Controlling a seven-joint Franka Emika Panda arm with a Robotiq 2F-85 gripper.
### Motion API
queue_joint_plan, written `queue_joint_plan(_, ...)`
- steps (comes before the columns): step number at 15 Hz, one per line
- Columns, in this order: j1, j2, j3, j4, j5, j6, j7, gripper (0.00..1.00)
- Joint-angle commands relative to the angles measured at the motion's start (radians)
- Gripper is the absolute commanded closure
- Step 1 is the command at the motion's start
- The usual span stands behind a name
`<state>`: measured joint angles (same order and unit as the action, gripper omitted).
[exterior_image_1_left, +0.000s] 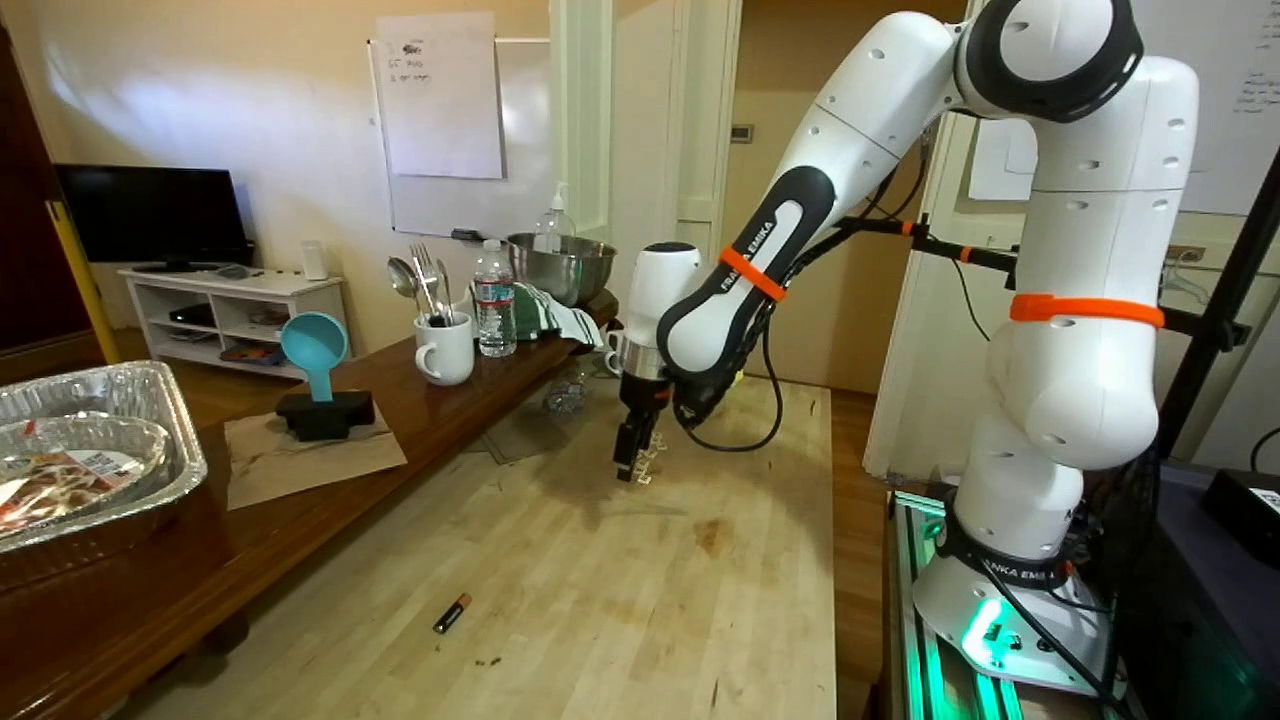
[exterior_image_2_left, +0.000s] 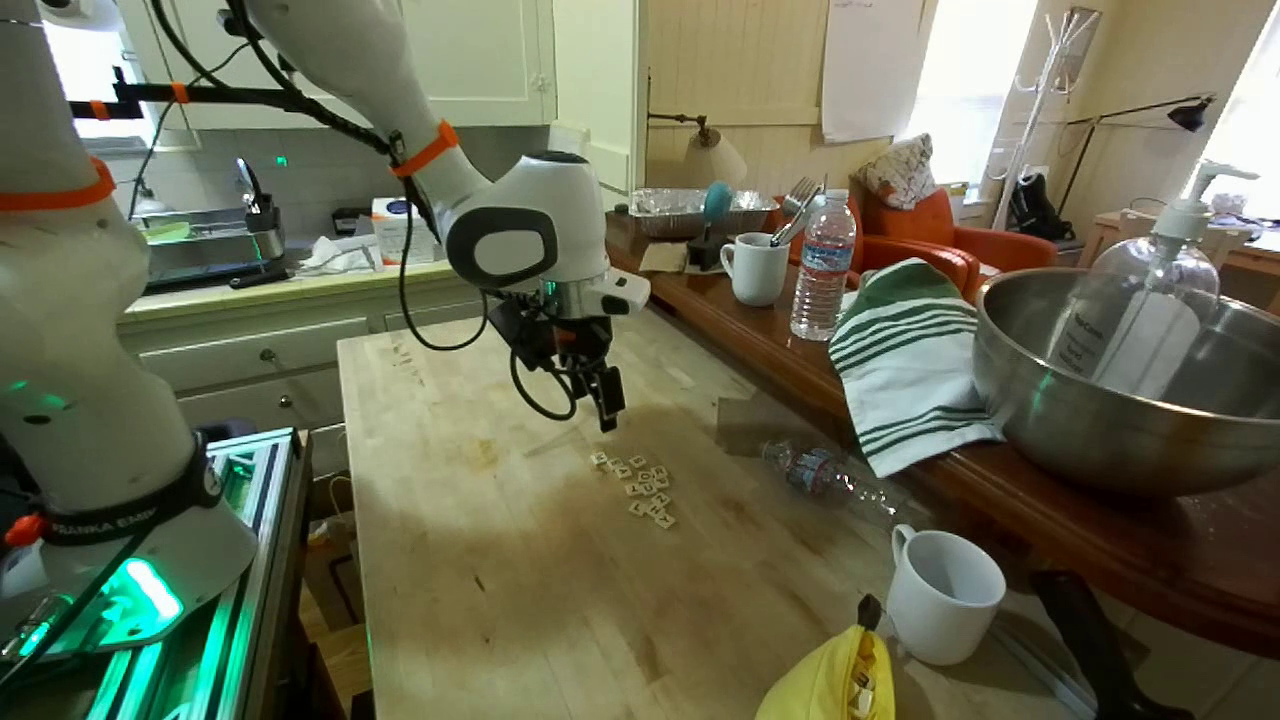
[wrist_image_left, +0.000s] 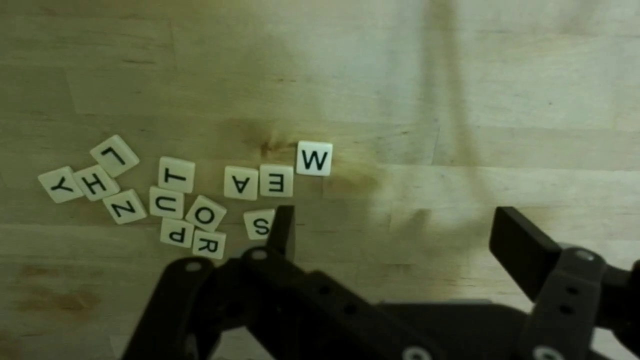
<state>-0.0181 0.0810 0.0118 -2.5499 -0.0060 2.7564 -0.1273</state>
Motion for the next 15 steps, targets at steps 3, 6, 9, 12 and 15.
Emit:
queue_joint_plan(3,0.001,0.005,-0.002,0.003,0.002,-0.003,0.001,0.0)
queue_joint_plan(6,-0.001,0.009,-0.003,-0.002,-0.016,0.025,-0.035,0.0)
queue_joint_plan(9,-0.007,0.016,-0.004,-0.003,-0.022,0.037,-0.089,0.27)
queue_joint_plan(12,-0.014,0.019,-0.005,-0.006,-0.019,0.05,-0.145,0.39)
queue_joint_plan(15,-0.022,0.029,-0.008,-0.006,-0.019,0.056,-0.186,0.63)
